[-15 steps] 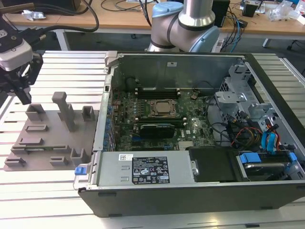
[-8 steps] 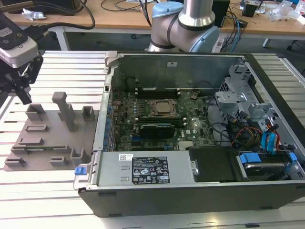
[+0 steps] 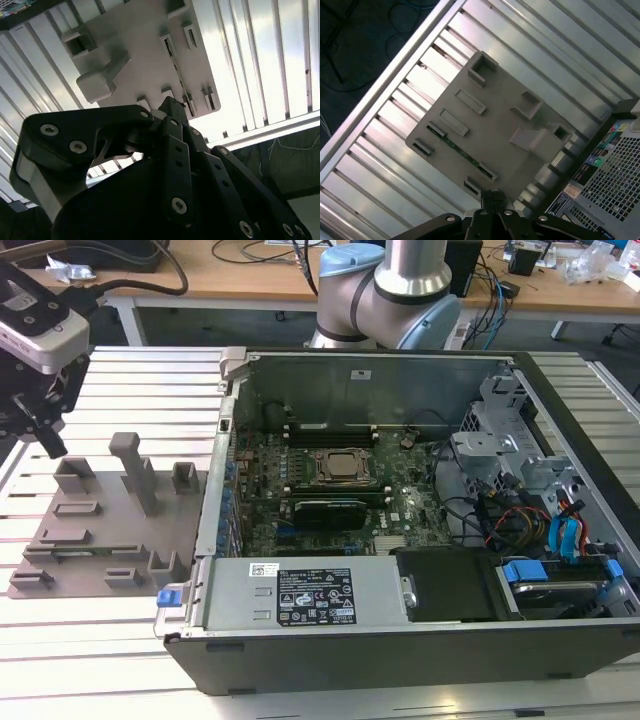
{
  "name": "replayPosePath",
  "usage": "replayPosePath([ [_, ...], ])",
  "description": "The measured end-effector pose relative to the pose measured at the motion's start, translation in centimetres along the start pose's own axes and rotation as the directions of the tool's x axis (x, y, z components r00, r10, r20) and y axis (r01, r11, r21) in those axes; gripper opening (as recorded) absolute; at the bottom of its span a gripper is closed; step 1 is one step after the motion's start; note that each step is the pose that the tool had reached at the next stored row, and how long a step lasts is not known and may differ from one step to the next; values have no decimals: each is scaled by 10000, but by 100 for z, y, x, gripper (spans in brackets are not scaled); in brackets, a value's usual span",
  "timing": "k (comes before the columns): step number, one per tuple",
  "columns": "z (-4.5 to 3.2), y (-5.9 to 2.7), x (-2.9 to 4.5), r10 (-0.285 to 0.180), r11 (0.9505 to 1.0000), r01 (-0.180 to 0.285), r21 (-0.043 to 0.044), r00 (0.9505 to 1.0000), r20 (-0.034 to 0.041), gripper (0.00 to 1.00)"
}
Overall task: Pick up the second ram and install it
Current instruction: 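Pick up the second ram and move it above second insertion slot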
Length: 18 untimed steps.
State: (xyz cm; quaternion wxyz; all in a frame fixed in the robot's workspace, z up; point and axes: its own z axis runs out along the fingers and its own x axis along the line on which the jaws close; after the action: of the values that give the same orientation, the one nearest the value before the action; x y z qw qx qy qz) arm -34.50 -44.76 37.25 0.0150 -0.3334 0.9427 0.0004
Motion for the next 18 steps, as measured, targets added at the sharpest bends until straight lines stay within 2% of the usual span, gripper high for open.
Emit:
replayPosePath([
  [4, 0, 0, 0, -721, 9974, 721, -20, 9974, 7, 10],
  [8, 0, 0, 0, -1378, 9905, 1378, -38, 9905, 15, 10],
  [11, 0, 0, 0, -1649, 9863, 1649, -46, 9863, 19, 10],
  [18, 0, 0, 0, -2494, 9684, 2494, -68, 9684, 32, 10],
])
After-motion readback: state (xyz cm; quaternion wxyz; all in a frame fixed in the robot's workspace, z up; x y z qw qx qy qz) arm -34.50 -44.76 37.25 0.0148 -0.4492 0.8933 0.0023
